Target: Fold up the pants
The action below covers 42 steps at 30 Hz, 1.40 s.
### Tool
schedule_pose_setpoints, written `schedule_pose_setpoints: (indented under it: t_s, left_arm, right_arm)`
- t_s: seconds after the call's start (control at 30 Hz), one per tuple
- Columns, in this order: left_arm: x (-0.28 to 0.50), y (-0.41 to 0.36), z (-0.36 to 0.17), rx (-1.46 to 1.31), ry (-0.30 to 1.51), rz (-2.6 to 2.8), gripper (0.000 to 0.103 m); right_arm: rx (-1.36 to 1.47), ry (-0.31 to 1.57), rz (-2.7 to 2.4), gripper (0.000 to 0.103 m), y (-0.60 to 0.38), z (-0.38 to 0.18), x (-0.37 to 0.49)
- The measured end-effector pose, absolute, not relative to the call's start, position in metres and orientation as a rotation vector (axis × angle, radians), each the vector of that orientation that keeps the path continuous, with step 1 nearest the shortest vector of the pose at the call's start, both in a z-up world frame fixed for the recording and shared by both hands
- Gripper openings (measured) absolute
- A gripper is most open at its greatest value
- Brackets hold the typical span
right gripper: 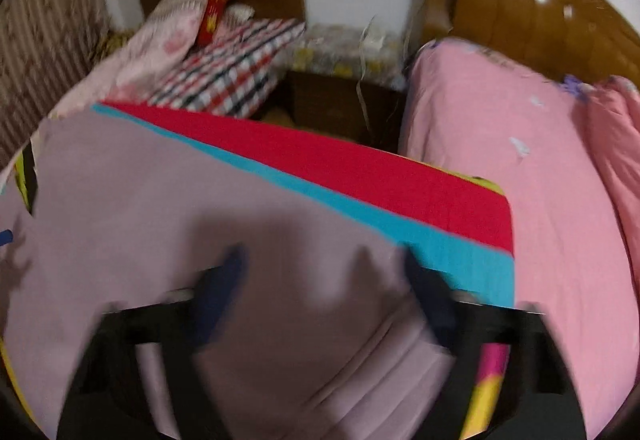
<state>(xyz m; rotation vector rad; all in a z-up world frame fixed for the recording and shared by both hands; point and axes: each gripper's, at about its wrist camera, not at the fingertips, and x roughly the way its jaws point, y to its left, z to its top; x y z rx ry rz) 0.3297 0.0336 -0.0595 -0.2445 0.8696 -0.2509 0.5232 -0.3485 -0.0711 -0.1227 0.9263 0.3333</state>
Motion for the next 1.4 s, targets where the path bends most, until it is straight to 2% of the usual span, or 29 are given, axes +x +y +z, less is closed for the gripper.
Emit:
schedule_pose_setpoints:
  t_s: [0.1, 0.27, 0.33, 0.37, 0.4, 0.43, 0.57, 0.7, 0.77, 0.87, 1.0, 1.1, 1.13, 1.23, 1.33, 1.4]
  left_arm:
    - [0.328, 0.027, -0.075, -0.241, 0.899, -0.271, 0.101]
    - [0.317, 0.015, -0.087, -0.184, 0.88, -0.281, 0.101]
    - [0.317, 0.014, -0.088, -0.18, 0.879, -0.274, 0.101]
    - [0.318, 0.014, -0.089, -0.186, 0.879, -0.27, 0.101]
    - [0.32, 0.015, -0.089, -0.19, 0.88, -0.272, 0.101]
    - [0.319, 0.017, -0.09, -0.197, 0.879, -0.276, 0.101]
    - [0.316, 0.029, -0.088, -0.267, 0.857, -0.275, 0.101]
    - [0.298, 0.061, -0.073, -0.458, 0.828, -0.282, 0.101]
    - [0.285, 0.08, -0.065, -0.579, 0.807, -0.314, 0.101]
    - [0.267, 0.096, -0.062, -0.673, 0.805, -0.354, 0.101]
    - [0.262, 0.097, -0.067, -0.68, 0.851, -0.369, 0.101]
    - [0.276, 0.087, -0.07, -0.659, 0.888, -0.392, 0.1]
    - [0.278, 0.086, -0.072, -0.652, 0.892, -0.391, 0.098]
    - [0.289, 0.082, -0.078, -0.647, 0.918, -0.387, 0.08]
    - [0.29, 0.09, -0.09, -0.706, 0.936, -0.399, 0.073]
    - [0.294, 0.092, -0.094, -0.748, 0.942, -0.406, 0.072]
  right_arm:
    - [-0.118, 0.997, 0.446, 0.063, -0.359, -0.088, 0.561]
    - [-0.173, 1.038, 0.602, 0.066, -0.353, -0.101, 0.574]
    - [-0.179, 1.04, 0.614, 0.054, -0.35, -0.101, 0.569]
    - [-0.191, 1.038, 0.612, 0.03, -0.347, -0.099, 0.567]
    - [-0.21, 1.029, 0.615, 0.02, -0.343, -0.096, 0.561]
    - [-0.258, 0.998, 0.597, 0.018, -0.338, -0.09, 0.55]
    - [-0.361, 0.792, 0.535, 0.017, -0.317, -0.041, 0.479]
    - [-0.466, 0.525, 0.487, 0.016, -0.278, 0.009, 0.34]
    - [-0.466, 0.461, 0.488, 0.016, -0.263, 0.013, 0.269]
    - [-0.411, 0.461, 0.438, 0.016, -0.248, -0.011, 0.177]
    - [-0.309, 0.54, 0.357, 0.016, -0.244, -0.062, 0.138]
    - [-0.234, 0.535, 0.31, 0.016, -0.247, -0.072, 0.14]
    - [-0.21, 0.529, 0.299, 0.016, -0.247, -0.07, 0.14]
    - [-0.163, 0.502, 0.267, 0.016, -0.251, -0.061, 0.14]
    - [-0.136, 0.494, 0.251, 0.016, -0.253, -0.056, 0.135]
    - [-0.132, 0.492, 0.243, 0.016, -0.249, -0.055, 0.132]
